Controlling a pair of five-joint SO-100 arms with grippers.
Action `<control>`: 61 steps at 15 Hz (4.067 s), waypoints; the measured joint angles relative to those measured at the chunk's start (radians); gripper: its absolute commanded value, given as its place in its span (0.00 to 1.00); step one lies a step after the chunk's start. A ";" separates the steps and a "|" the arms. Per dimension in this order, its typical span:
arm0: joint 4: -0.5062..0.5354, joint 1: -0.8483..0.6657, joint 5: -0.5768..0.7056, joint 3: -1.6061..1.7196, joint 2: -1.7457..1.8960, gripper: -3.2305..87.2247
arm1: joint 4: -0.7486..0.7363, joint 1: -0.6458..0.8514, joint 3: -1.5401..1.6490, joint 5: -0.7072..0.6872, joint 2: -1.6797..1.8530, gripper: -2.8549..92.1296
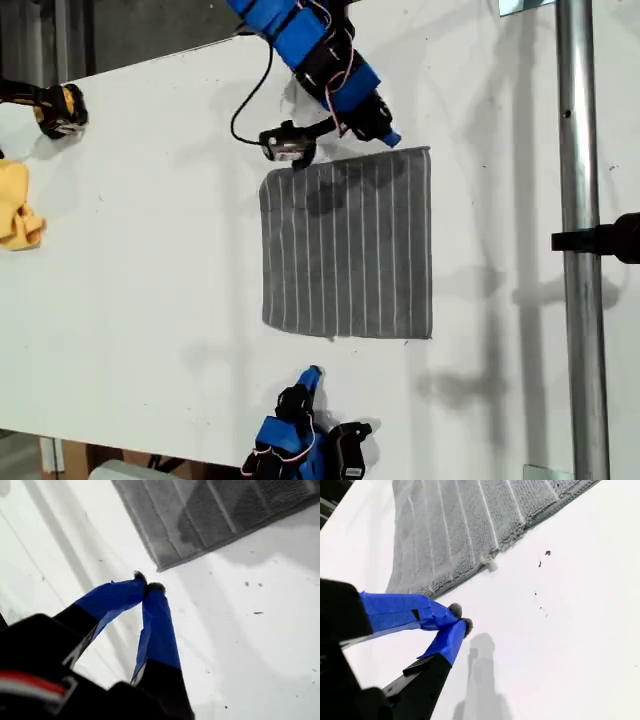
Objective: Grasp corners of a towel and fold twice.
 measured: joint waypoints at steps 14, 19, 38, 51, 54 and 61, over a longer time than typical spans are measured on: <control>0.000 0.066 -0.025 0.000 0.000 0.02 | 0.282 -0.058 -0.531 0.034 -0.425 0.45; 0.000 0.077 -0.028 0.000 0.000 0.02 | 0.181 -0.023 -0.322 0.072 -0.428 0.43; 0.000 0.086 -0.031 0.000 0.000 0.02 | -0.225 0.011 -0.137 0.091 -0.595 0.07; -0.146 0.365 -0.115 -1.203 -1.522 0.04 | -0.155 0.029 -0.164 0.048 -0.584 0.03; -0.086 0.459 -0.014 -1.697 -2.026 0.05 | -0.153 0.035 -0.164 0.038 -0.584 0.03; -0.083 0.584 0.147 -1.977 -2.338 0.36 | -0.149 0.040 -0.164 0.028 -0.584 0.03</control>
